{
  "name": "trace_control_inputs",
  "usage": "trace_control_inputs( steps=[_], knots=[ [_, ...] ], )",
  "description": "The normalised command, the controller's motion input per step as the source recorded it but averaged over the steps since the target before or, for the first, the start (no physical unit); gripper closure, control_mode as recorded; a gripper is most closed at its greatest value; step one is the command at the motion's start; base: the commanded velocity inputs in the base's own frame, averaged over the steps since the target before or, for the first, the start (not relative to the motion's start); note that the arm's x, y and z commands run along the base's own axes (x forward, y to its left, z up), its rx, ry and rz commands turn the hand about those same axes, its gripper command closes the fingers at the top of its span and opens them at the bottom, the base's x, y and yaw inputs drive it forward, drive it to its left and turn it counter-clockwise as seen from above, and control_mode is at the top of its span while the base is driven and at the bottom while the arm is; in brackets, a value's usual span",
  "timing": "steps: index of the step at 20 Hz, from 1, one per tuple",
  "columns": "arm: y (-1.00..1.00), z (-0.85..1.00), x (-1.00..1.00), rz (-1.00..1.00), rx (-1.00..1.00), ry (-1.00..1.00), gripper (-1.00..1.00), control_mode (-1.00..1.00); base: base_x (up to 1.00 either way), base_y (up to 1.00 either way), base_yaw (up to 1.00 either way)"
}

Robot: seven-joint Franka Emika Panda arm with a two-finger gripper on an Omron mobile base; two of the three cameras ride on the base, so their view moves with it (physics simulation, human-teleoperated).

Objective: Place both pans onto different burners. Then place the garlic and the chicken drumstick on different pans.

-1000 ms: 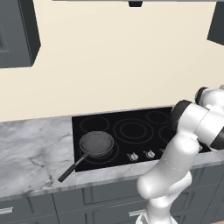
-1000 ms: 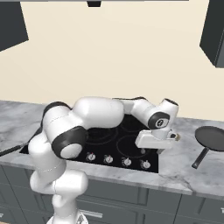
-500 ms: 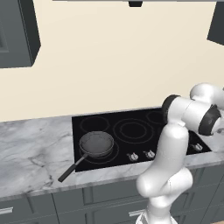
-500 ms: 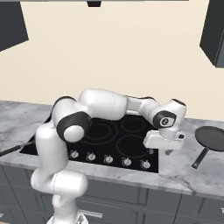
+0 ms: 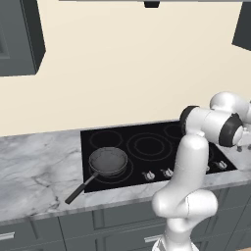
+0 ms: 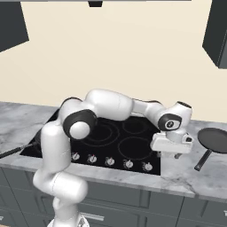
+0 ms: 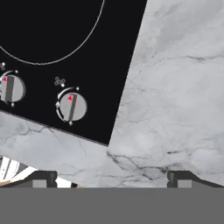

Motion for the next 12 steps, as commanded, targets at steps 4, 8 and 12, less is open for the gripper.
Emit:
trace_control_inputs(
  steps=[4, 8, 12],
  knots=[
    [-0.21, -0.15, 0.0, -0.09, -0.07, 0.0, -1.0, -1.0, 0.0, 0.0, 0.0],
    [-0.23, -0.16, 0.0, -0.07, -0.04, 0.0, -1.0, -1.0, 0.0, 0.0, 0.0],
    [-0.22, -0.17, 0.0, -0.05, -0.04, 0.0, -1.0, -1.0, 0.0, 0.0, 0.0]
  ],
)
